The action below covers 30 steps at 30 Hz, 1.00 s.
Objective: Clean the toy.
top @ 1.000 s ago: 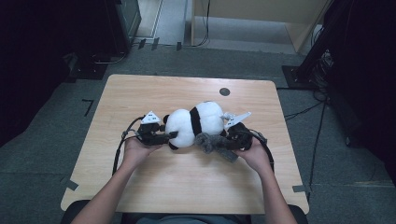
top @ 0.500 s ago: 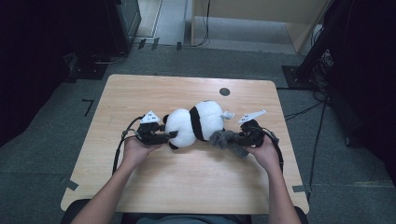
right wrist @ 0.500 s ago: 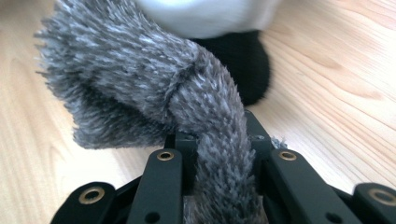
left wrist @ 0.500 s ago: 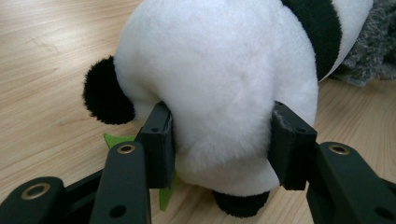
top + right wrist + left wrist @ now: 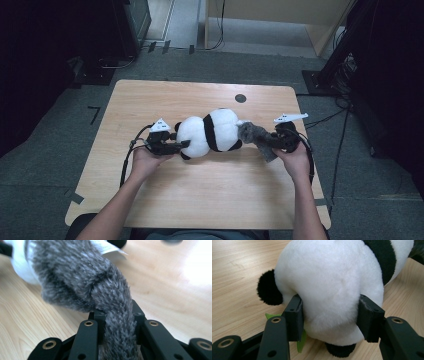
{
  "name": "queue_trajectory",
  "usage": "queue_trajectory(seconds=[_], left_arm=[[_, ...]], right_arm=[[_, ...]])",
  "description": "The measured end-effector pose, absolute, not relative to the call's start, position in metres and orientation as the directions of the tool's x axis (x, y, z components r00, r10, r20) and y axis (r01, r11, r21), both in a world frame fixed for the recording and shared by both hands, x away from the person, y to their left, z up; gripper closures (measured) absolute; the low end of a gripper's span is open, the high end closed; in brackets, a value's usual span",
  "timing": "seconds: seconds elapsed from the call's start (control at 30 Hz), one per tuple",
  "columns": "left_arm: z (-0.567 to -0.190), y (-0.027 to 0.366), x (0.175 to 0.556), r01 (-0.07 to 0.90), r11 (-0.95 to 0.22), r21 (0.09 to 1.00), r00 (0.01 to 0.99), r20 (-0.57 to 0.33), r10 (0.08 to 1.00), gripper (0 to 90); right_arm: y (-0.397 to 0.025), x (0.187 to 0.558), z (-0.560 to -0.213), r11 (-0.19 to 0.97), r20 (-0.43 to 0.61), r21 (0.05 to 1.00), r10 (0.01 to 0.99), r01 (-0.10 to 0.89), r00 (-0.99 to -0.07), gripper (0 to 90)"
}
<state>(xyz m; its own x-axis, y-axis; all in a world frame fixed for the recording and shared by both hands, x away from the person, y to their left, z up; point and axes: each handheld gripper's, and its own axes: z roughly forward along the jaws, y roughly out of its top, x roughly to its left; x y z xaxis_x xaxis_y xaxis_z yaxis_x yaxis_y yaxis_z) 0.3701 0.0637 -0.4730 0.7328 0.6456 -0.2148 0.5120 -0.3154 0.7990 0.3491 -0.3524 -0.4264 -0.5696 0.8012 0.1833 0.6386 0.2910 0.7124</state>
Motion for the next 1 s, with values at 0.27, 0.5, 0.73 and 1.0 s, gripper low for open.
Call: queue_trajectory(seconds=[0.27,0.5,0.73,1.0], left_arm=[[-0.469,0.061,0.366,0.528,-0.314,0.789,0.727,-0.230,0.647,45.0],[-0.473,0.065,0.372,0.541,-0.287,0.791,0.723,-0.262,0.639,29.4],[-0.464,0.070,0.378,0.509,-0.335,0.793,0.758,-0.228,0.611,23.7],[-0.452,0.082,0.390,0.473,-0.341,0.813,0.780,-0.206,0.590,25.4]], right_arm=[[-0.315,0.348,-0.402,0.272,0.172,0.779,0.774,0.565,-0.609,74.5],[-0.292,0.358,-0.417,0.336,0.118,0.754,0.775,0.564,-0.620,74.7],[-0.295,0.368,-0.416,0.356,0.102,0.748,0.772,0.560,-0.627,74.7],[-0.298,0.374,-0.416,0.374,0.109,0.742,0.751,0.556,-0.651,74.6]])
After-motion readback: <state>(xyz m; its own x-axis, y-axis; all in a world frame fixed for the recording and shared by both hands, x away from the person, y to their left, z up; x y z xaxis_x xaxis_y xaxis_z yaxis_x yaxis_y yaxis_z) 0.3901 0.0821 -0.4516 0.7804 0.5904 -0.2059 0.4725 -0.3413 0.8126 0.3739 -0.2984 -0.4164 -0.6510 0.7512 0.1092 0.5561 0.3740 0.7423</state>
